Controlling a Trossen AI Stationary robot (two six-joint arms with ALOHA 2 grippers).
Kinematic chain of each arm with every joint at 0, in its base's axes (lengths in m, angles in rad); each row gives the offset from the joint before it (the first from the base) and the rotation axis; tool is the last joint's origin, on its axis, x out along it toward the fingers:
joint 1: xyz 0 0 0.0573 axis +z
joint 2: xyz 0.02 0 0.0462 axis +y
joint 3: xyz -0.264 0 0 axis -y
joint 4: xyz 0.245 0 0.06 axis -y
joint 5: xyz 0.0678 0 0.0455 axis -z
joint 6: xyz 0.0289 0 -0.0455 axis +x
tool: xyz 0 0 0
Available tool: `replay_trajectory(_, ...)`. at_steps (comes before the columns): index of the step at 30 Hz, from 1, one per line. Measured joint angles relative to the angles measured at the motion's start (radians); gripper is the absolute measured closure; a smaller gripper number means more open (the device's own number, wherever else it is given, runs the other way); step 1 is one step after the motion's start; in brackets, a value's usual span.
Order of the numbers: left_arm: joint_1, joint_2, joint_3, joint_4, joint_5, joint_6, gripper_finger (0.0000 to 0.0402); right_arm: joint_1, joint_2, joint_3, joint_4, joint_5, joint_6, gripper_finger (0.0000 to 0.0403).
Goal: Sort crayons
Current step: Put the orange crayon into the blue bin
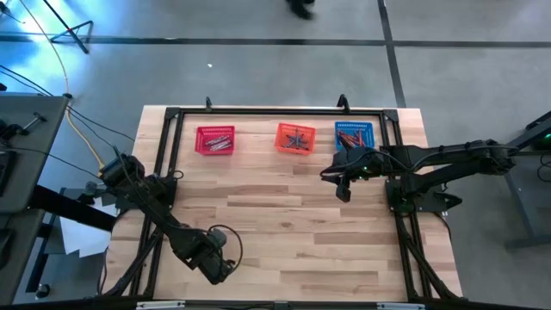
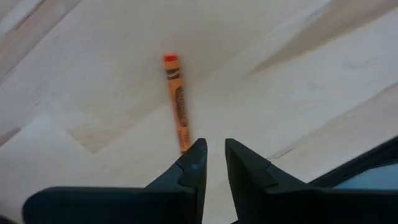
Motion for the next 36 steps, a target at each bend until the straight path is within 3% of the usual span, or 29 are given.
replay_trajectory(16,-0.010,0.122,0.001,0.007,0.029,0.042,0.0298,0.000,0.001,0.000,-0.008,0.000,0.000,0.0295)
replay_trajectory(31,-0.011,0.132,0.000,0.040,0.022,-0.027,0.0299,0.000,0.001,0.000,-0.008,0.000,0.000,0.0295)
replay_trajectory(36,-0.011,0.132,0.001,0.043,0.022,-0.074,0.0325,0.000,0.001,0.000,-0.008,0.000,-0.001,0.0295)
